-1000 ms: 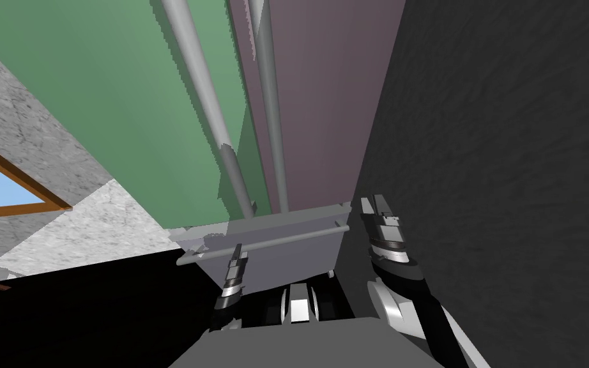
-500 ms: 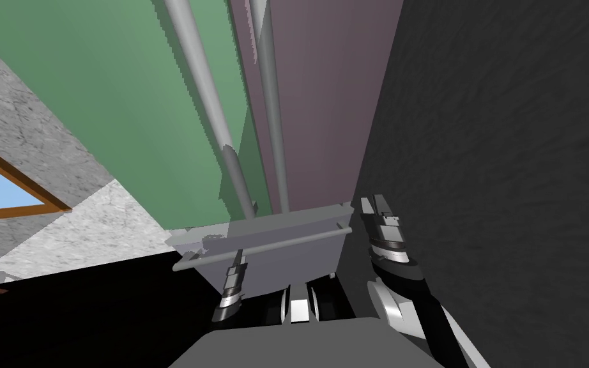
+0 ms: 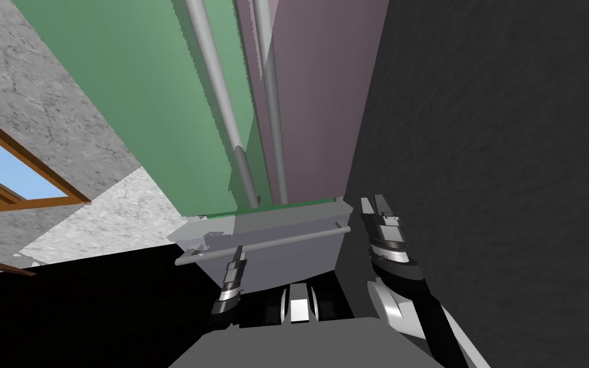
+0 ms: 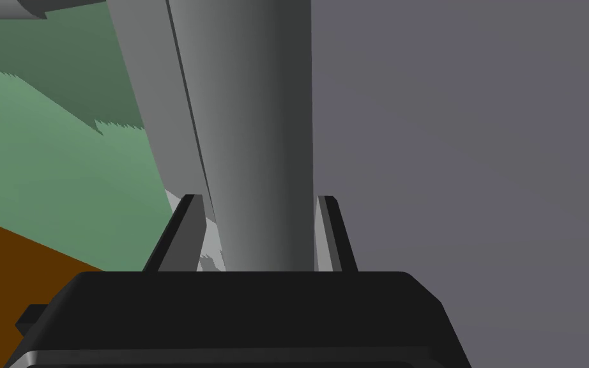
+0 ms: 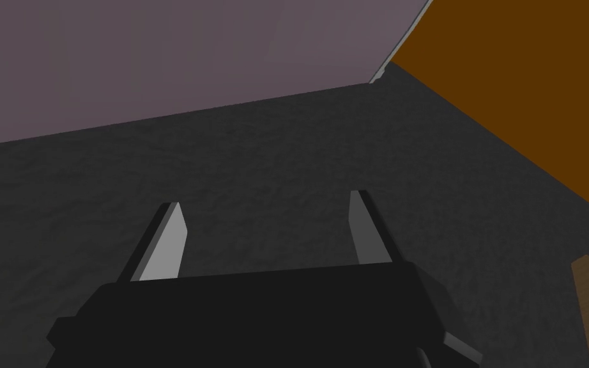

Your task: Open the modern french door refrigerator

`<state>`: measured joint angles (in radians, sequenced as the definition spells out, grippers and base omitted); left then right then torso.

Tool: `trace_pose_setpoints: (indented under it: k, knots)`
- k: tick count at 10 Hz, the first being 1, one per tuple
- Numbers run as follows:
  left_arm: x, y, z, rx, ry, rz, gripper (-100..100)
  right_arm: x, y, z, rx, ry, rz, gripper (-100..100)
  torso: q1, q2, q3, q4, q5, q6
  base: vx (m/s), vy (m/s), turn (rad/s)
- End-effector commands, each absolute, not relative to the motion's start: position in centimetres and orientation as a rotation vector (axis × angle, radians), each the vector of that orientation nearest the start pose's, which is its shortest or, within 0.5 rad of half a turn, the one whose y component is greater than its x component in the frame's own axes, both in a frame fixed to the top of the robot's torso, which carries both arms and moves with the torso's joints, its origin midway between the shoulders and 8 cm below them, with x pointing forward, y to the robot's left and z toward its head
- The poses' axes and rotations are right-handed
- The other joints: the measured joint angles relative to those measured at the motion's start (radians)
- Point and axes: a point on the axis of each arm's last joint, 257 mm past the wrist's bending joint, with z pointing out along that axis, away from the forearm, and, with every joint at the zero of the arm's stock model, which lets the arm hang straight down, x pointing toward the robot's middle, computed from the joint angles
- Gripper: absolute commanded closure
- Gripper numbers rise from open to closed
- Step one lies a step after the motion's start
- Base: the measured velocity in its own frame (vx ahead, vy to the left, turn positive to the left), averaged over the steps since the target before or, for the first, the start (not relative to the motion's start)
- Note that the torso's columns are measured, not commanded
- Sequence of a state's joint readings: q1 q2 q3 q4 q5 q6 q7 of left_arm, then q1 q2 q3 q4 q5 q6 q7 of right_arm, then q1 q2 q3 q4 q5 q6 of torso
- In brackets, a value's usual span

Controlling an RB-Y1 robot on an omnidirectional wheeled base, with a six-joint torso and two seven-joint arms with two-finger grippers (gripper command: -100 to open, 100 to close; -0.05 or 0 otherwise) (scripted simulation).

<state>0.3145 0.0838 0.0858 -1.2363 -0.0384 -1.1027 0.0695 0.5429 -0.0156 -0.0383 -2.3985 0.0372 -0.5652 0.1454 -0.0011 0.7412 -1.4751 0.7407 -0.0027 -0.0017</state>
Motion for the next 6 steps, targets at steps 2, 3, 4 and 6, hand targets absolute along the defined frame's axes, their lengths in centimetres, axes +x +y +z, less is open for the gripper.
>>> trace_pose_setpoints:
  k: [2, 3, 4, 6]
  knots:
    - [38.1, 30.2, -25.4, -0.83, 0.856, -1.285, 100, 30.3, -27.8, 7.4, 0.448, 0.576, 1.12, 0, 0.001, -0.006, -0.003, -0.003, 0.002, 0.002, -0.126, -0.018, 0.118]
    - [38.9, 30.0, -25.3, -0.828, 0.855, -1.293, 100, 30.3, -27.8, 7.4, 0.448, 0.576, 1.12, 0, 0.001, -0.003, -0.001, -0.003, 0.003, 0.002, -0.136, -0.01, 0.051]
    - [39.0, 30.0, -25.6, -0.833, 0.86, -1.292, 100, 30.3, -27.8, 7.4, 0.448, 0.576, 1.12, 0, 0.001, -0.003, -0.001, -0.003, 0.003, 0.003, -0.063, 0.003, -0.018]
    - [40.5, 29.4, -25.5, -0.826, 0.859, -1.312, 100, 30.3, -27.8, 7.4, 0.448, 0.576, 1.12, 0, 0.0, -0.006, -0.003, -0.004, 0.003, 0.002, -0.078, -0.004, 0.065]
